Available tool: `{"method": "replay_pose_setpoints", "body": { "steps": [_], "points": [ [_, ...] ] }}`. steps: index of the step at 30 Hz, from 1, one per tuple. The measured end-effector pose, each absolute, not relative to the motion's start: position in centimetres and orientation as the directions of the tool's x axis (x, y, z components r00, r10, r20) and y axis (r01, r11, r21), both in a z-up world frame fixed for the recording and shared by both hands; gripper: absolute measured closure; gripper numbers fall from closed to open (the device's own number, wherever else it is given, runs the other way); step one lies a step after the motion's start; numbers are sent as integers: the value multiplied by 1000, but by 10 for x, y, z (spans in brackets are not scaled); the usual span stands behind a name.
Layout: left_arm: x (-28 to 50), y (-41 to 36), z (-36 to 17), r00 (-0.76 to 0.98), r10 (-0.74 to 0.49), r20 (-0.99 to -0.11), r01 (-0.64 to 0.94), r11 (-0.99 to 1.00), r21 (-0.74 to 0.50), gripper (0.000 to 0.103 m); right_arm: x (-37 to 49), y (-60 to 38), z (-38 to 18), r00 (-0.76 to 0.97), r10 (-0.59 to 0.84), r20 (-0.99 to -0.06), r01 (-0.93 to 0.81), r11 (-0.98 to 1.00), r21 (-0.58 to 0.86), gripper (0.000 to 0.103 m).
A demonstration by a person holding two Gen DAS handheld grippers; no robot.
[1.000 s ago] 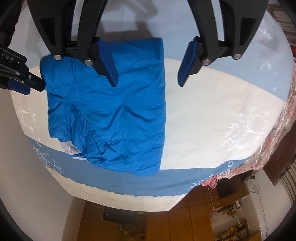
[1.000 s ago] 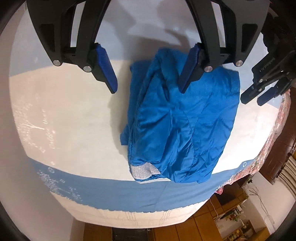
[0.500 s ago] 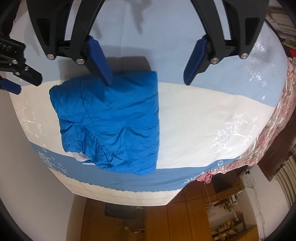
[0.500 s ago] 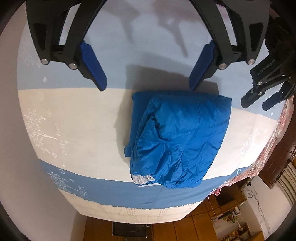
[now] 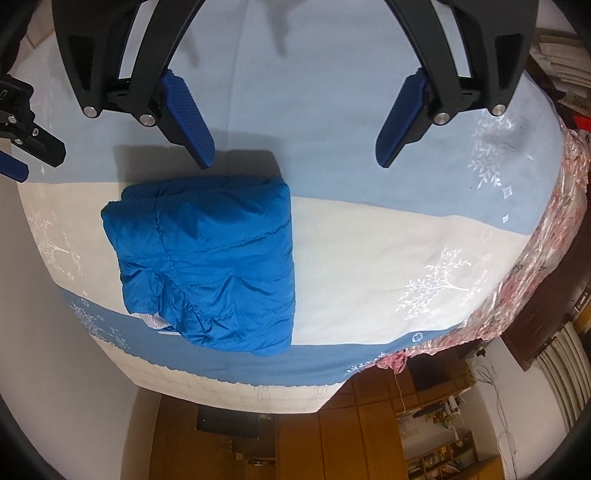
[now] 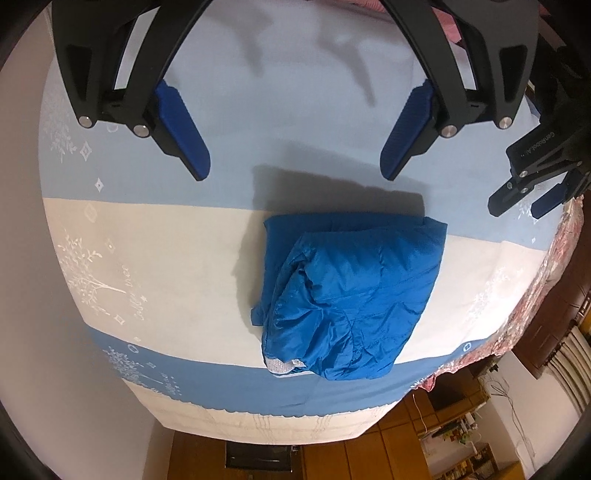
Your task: Fold large clothes
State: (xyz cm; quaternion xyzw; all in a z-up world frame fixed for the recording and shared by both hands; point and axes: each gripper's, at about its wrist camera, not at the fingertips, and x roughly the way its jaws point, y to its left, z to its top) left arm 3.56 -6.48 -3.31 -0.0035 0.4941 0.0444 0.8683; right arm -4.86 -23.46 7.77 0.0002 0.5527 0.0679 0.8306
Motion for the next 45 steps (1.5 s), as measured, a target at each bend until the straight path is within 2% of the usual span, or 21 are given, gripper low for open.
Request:
{"method": "replay_pose_setpoints", "body": {
  "steps": [8,45],
  "points": [
    [21,-68,-26,509,102,-854,-76,994,74,14,-63,-241,83,389,115,-914,-97,992,83,10],
    [11,-73,-15,515,69,-855,-67,997,41,14,-66,-241,79,387,80,-919,-99,994,45,10]
  ]
}}
